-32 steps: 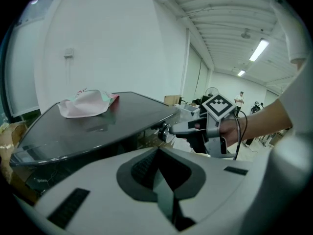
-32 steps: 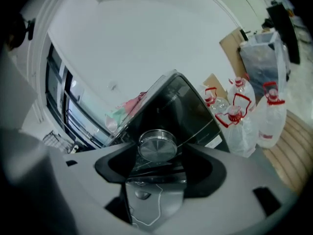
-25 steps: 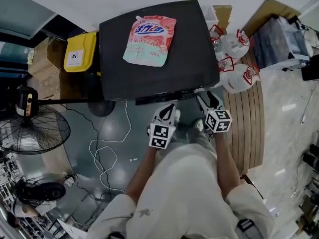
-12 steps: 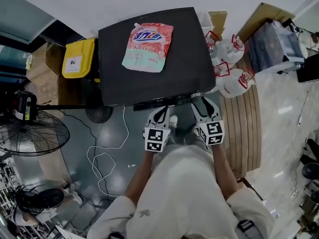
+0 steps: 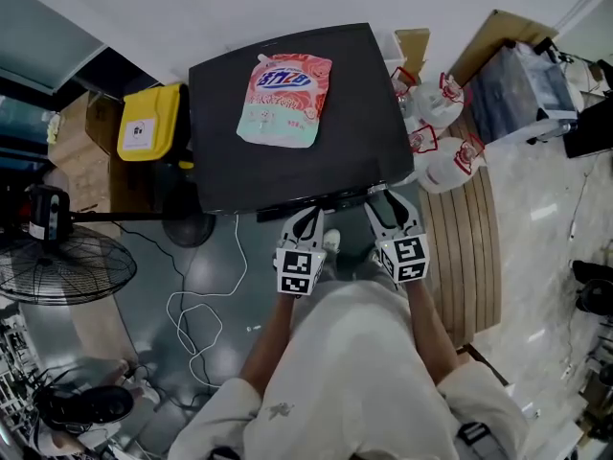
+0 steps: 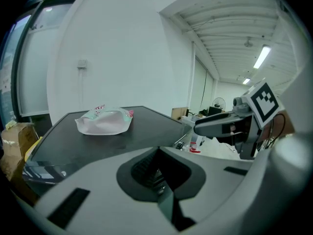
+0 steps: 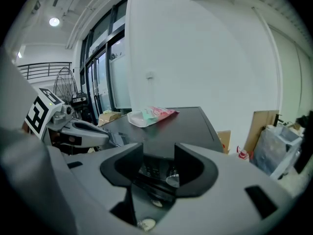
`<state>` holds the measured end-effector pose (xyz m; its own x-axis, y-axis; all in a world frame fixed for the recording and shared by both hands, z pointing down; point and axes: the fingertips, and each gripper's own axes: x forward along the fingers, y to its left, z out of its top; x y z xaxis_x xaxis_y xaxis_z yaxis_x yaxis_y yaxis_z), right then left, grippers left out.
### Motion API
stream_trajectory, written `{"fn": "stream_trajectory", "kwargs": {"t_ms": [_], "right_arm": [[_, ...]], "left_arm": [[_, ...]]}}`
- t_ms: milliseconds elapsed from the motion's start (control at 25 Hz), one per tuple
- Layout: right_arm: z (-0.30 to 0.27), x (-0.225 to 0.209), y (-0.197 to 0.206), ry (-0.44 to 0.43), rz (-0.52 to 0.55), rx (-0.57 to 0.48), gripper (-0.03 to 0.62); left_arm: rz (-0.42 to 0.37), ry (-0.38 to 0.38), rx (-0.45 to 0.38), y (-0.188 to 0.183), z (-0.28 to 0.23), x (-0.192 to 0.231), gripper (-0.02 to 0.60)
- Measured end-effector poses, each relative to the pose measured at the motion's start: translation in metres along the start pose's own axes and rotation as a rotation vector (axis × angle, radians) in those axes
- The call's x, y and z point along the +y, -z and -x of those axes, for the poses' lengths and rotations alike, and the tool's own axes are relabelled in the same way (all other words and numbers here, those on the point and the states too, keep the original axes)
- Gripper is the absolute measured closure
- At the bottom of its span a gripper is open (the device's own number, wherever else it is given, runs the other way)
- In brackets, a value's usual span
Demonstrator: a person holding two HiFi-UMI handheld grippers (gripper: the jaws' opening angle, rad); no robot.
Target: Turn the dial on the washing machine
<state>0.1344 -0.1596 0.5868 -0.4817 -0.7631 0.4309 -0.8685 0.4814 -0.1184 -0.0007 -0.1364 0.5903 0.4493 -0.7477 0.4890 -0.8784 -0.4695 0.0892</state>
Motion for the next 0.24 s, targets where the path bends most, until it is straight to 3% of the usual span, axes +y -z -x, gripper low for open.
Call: {"fn": "stream_trajectory", "kwargs": {"t_ms": [240], "right_arm": [[-0.006,0.0084,-0.0007,0.008,0.011,-0.004,0.39]], "left_arm": [[-0.008,0.007,-0.006,0.0026,0.0013,0.0112,0.568]]}}
